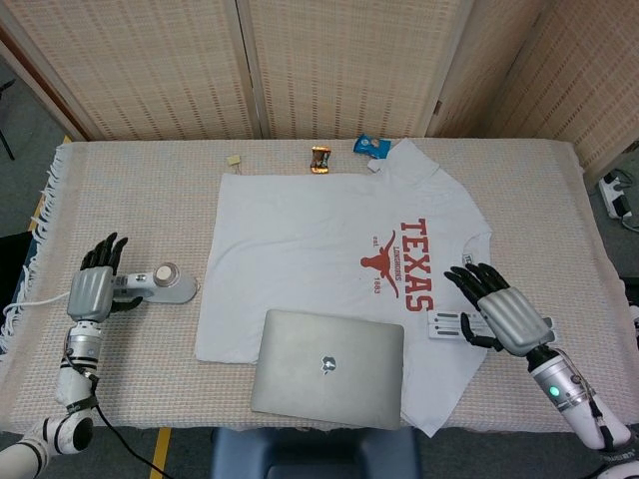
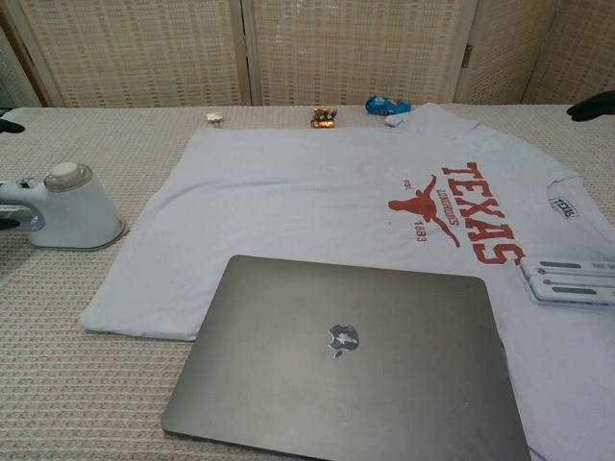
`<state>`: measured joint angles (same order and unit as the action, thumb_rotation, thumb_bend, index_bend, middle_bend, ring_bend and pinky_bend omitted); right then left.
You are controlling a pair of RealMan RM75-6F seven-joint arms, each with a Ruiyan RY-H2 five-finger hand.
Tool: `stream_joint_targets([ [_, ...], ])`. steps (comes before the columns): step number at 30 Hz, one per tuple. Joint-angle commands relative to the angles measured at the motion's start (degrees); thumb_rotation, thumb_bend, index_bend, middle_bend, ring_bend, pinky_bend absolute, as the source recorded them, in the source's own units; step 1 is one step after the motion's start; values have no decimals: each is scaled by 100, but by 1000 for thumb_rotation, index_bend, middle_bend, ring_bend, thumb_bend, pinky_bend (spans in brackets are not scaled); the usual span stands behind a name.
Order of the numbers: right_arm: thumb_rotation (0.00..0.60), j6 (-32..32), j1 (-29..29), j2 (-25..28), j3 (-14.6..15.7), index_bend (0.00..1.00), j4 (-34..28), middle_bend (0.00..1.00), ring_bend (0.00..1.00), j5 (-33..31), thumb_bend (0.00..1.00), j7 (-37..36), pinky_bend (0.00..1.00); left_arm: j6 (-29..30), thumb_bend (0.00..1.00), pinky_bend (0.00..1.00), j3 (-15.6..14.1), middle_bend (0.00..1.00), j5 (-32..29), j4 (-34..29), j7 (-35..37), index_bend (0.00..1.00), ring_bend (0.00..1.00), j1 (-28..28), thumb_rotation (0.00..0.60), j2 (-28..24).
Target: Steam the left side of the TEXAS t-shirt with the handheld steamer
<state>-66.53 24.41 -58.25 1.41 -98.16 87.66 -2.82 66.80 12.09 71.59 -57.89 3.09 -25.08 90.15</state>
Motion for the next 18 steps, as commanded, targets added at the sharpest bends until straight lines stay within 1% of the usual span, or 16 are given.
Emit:
stream_joint_targets([
  [1,261,-243,-168,31,-48,0,-34,48,0,-88,88,100,0,455,0,180,-41,68,17,-953,-105,16,19,446,600,-717],
  [3,260,-451,-294,28,-86,0,-38,48,0,-137,9,215,0,644,12,202,-82,140,101,-1120,-52,74,67,572,600,-873],
  [5,261,-713,-465,-7,-111,0,-28,48,0,-183,0,384,0,831,35,216,-147,179,196,-1293,-34,126,94,712,600,-1055],
  [8,273,-1029,-712,-75,-75,0,31,49,0,-186,0,643,0,1127,47,221,-269,201,347,-1582,-58,156,103,941,600,-1336],
  [9,296,-1124,-788,-107,-62,0,69,49,0,-184,0,728,0,1235,48,221,-302,205,389,-1675,-64,164,105,1020,600,-1414],
  [10,332,-1213,-865,-144,-46,0,108,48,0,-186,0,807,0,1359,48,221,-329,211,431,-1765,-60,176,109,1101,600,-1477],
  [12,453,-1368,-1028,-240,0,0,189,48,0,-182,0,852,0,1660,48,221,-387,231,528,-1945,19,205,125,1294,600,-1542],
  [13,539,-1415,-1103,-286,37,0,261,48,0,-164,0,828,0,1788,48,222,-453,248,592,-2019,28,224,139,1399,600,-1572],
  [14,590,-1451,-1156,-322,55,0,316,48,0,-161,0,798,0,1870,48,222,-511,255,639,-2068,3,232,146,1474,600,-1600],
  [15,600,-1494,-1210,-357,64,0,363,48,0,-163,0,763,0,1948,48,222,-566,259,684,-2120,-36,238,149,1545,600,-1630],
  [18,600,-1726,-1387,-427,79,0,475,48,0,-84,0,653,0,2186,48,222,-734,265,828,-2328,-185,259,149,1766,600,-1760],
])
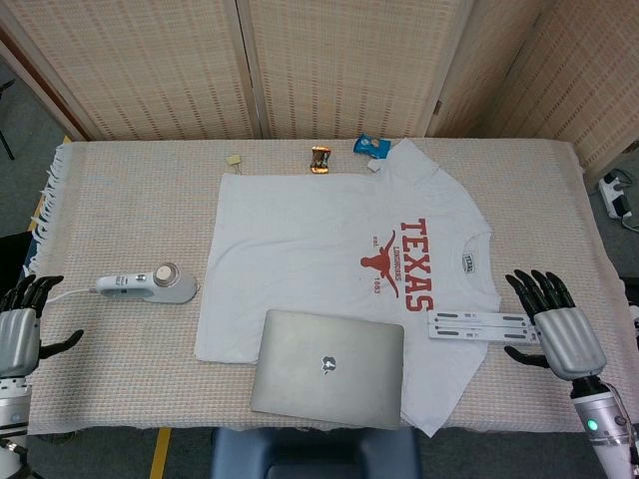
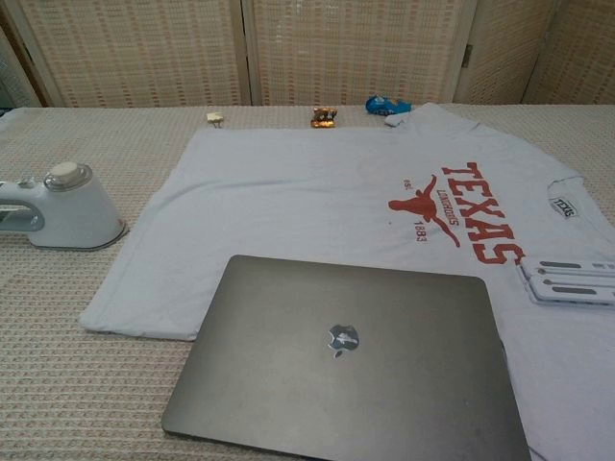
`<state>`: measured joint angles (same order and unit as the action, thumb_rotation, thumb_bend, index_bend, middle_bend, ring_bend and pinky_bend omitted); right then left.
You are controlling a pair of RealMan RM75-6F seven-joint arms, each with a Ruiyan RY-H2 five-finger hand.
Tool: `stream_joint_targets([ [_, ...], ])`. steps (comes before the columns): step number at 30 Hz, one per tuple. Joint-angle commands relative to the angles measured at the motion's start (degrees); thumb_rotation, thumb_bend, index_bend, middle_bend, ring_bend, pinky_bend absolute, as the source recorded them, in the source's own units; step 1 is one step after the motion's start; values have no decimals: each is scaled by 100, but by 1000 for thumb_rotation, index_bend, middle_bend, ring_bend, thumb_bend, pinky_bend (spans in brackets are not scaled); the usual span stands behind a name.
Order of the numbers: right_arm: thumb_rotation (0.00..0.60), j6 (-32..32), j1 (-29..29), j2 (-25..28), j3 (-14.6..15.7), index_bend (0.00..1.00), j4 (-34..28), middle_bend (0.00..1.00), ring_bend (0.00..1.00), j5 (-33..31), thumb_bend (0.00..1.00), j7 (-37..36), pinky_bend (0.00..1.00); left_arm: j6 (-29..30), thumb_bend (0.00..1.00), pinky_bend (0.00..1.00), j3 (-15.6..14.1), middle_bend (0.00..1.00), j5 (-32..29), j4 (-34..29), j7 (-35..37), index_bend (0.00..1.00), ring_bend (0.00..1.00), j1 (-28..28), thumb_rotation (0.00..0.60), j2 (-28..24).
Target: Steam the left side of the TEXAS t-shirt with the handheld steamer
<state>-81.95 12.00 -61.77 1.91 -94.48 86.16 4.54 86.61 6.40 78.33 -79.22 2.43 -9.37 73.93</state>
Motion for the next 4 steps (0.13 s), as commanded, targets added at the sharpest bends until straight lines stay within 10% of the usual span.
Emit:
stream_joint_targets([
  [1,600,-311,-220,-96,24,0,154,48,0,110,0,-78,0,290,48,222,-224,267,216,-285,-159,267,149,273,600,-197],
  [4,600,-569,-382,-143,2,0,215,48,0,179,0,-32,0,485,48,222,-330,269,347,-491,-228,274,149,439,600,-298],
])
